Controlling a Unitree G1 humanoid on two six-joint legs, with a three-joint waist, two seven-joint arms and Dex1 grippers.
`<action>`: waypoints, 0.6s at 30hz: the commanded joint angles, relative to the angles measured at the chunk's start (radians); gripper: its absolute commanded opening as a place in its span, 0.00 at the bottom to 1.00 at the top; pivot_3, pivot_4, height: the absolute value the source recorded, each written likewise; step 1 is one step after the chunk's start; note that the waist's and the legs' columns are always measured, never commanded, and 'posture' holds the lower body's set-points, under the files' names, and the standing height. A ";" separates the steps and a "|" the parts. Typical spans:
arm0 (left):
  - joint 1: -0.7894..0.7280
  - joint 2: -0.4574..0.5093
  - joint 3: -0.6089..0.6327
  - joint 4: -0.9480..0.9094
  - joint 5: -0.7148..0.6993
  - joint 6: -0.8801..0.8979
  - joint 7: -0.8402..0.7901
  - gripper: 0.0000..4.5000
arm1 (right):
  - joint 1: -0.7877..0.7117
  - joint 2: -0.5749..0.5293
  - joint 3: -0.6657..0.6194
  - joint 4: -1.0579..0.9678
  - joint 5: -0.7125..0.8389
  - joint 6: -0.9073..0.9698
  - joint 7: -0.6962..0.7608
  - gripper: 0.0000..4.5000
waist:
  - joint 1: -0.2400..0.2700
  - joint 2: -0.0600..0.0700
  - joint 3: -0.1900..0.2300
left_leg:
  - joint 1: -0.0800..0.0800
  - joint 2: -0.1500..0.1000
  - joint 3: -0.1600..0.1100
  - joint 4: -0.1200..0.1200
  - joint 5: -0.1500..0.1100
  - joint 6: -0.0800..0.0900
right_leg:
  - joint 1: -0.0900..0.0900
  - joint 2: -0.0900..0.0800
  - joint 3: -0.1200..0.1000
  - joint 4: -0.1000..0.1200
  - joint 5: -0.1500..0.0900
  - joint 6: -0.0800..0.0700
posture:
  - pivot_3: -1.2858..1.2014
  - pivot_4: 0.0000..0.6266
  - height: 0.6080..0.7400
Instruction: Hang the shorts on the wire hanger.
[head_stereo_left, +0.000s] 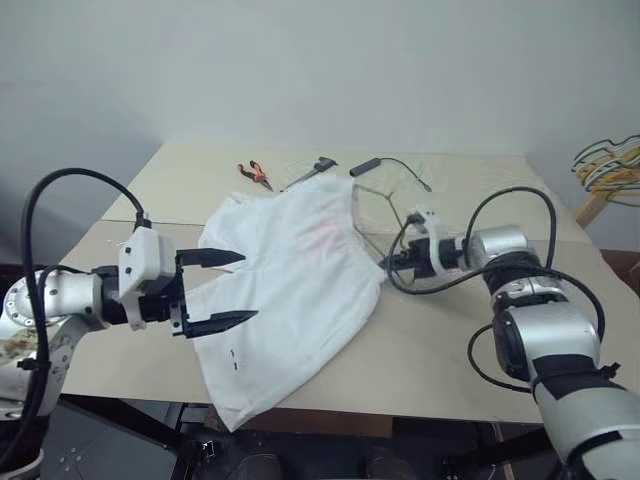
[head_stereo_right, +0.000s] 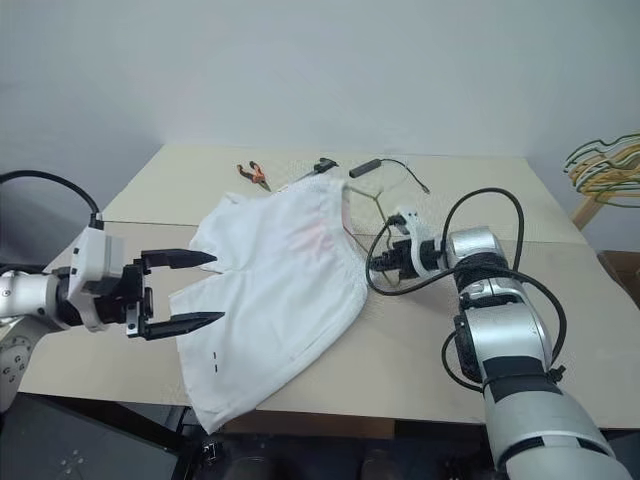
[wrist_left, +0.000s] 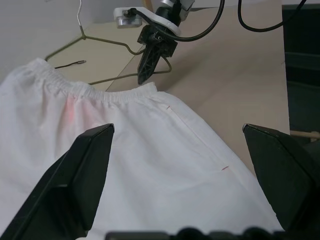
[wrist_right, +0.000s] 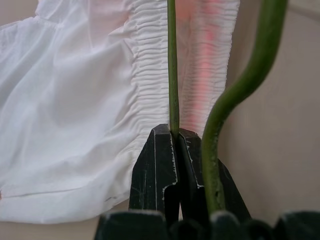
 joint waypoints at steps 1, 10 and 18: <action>-0.060 0.029 0.024 0.047 0.013 -0.049 -0.024 1.00 | 0.085 -0.065 0.054 -0.341 -0.033 -0.097 0.013 0.00 | 0.004 0.000 0.000 | 0.000 0.000 0.000 0.000 0.000 0.000 | 0.000 0.000 0.000 0.000 0.000 0.000 | 0.56 0.00 1.00; -0.328 0.143 -0.014 0.331 0.096 -0.204 -0.188 1.00 | 0.333 -0.200 0.129 -1.091 -0.015 0.002 0.025 0.00 | -0.020 0.000 0.000 | -0.001 0.000 -0.001 0.000 0.000 0.000 | 0.000 0.000 -0.001 -0.001 0.000 0.000 | 0.53 0.00 1.00; -0.656 0.083 -0.215 0.664 0.264 -0.377 -0.341 1.00 | 0.358 -0.244 0.189 -1.338 0.020 0.208 0.003 0.00 | -0.037 0.000 0.000 | 0.000 0.000 -0.002 0.002 0.000 0.000 | 0.002 0.000 -0.002 0.000 0.000 0.000 | 0.52 0.00 1.00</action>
